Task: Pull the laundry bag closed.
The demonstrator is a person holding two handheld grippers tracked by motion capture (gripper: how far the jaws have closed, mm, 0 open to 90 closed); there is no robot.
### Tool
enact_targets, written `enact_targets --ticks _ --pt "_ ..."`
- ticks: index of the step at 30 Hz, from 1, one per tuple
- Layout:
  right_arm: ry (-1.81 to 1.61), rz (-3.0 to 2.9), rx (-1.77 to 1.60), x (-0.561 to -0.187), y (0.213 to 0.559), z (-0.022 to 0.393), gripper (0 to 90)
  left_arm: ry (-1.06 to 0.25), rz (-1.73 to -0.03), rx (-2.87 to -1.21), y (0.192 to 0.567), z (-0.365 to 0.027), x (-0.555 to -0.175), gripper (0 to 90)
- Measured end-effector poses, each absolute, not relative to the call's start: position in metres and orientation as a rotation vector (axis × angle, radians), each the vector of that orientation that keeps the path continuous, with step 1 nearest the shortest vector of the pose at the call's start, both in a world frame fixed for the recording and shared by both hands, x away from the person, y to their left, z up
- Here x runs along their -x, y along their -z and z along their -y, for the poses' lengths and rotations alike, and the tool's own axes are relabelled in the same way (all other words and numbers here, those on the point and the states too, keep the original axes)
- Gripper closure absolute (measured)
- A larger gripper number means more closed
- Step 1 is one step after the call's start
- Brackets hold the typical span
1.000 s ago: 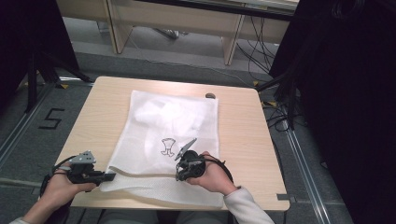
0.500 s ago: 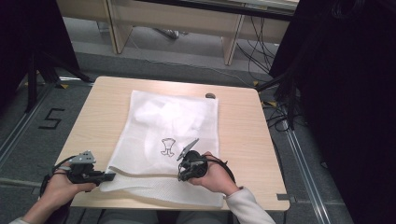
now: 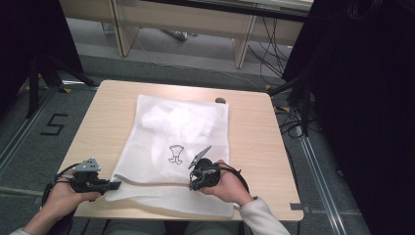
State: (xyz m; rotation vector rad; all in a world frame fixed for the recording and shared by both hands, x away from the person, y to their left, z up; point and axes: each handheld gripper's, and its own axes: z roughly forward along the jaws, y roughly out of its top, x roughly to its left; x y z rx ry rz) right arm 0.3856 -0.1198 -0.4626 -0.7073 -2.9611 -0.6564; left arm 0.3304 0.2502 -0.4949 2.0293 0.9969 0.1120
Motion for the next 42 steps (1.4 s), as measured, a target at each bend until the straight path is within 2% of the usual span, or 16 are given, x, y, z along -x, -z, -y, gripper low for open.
enact_targets --ticks 42 --pt "0.652 2.952 0.753 -0.383 0.461 0.133 82.5 -0.097 -0.996 -2.037 0.494 -0.252 -0.331 85.4"
